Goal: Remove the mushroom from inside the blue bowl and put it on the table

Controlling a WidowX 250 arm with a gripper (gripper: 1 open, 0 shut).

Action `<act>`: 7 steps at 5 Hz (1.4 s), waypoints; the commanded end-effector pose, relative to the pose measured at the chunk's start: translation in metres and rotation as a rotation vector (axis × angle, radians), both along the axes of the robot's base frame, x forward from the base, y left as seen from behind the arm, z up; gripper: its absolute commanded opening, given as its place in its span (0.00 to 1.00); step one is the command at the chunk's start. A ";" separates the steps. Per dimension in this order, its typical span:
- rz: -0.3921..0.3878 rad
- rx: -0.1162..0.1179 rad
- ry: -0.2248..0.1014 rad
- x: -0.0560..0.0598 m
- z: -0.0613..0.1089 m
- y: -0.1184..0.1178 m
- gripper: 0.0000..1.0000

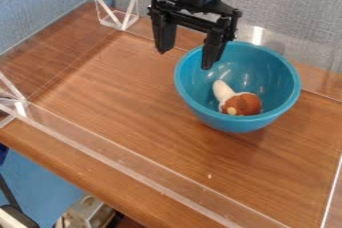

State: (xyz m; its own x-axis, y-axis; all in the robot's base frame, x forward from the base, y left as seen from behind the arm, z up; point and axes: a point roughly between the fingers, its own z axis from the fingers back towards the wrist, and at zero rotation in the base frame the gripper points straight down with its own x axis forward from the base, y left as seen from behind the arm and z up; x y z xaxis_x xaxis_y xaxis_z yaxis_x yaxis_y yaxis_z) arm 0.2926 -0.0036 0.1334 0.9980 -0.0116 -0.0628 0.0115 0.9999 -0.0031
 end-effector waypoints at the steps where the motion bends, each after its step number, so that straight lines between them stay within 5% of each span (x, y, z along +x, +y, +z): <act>1: -0.011 0.005 0.001 0.006 -0.008 -0.004 1.00; 7: -0.045 0.031 0.028 0.030 -0.061 -0.014 1.00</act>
